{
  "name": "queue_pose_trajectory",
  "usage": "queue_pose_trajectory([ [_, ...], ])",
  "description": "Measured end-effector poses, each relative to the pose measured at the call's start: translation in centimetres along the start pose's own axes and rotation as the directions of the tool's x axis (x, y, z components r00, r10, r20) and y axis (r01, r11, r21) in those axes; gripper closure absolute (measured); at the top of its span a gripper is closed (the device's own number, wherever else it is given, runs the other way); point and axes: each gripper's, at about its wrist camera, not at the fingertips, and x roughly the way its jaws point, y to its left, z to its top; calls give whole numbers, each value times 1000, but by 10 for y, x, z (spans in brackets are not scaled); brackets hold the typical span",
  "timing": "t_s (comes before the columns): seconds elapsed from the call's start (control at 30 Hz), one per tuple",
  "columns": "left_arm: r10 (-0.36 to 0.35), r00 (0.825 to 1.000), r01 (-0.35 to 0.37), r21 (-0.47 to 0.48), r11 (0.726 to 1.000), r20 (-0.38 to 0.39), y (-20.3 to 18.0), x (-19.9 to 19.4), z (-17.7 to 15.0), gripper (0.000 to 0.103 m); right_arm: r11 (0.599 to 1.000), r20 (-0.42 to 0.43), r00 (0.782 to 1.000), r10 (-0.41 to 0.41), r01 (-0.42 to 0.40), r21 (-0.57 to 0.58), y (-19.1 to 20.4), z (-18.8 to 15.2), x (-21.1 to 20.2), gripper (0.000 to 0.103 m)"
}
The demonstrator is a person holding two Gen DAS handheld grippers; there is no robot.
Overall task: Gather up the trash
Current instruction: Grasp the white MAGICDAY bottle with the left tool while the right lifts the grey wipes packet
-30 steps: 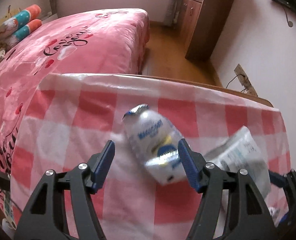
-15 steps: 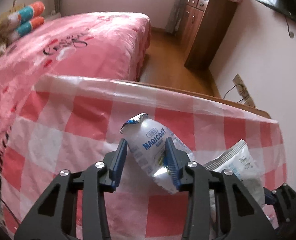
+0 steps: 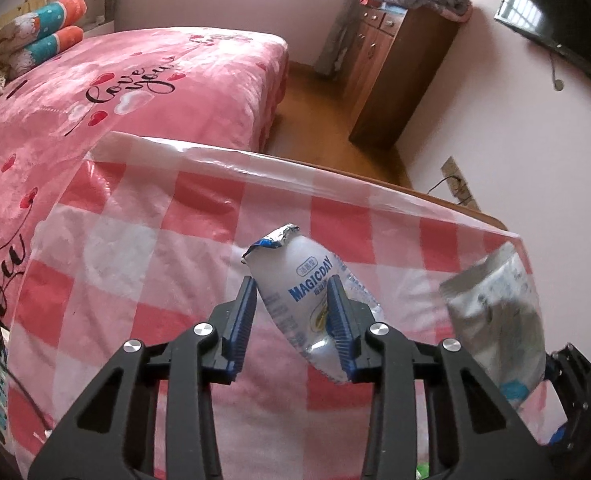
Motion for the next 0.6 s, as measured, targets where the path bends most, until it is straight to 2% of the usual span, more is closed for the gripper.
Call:
queue_pose_trajectory([
  [0.17,-42,999,42,-1,999,32,2,-30,-12,66,998,57,998,38,-40,41,5,-5,-29,43],
  [0.4,-79,994,80,0,997,72,9,-75,-38,66,989,82,992,100,-108,100,18,-14,-50,43],
  [0.6,-94,991,93,20,995,92,19,-111,-66,66,975,103,983,152,-166,144,37,-34,-73,43],
])
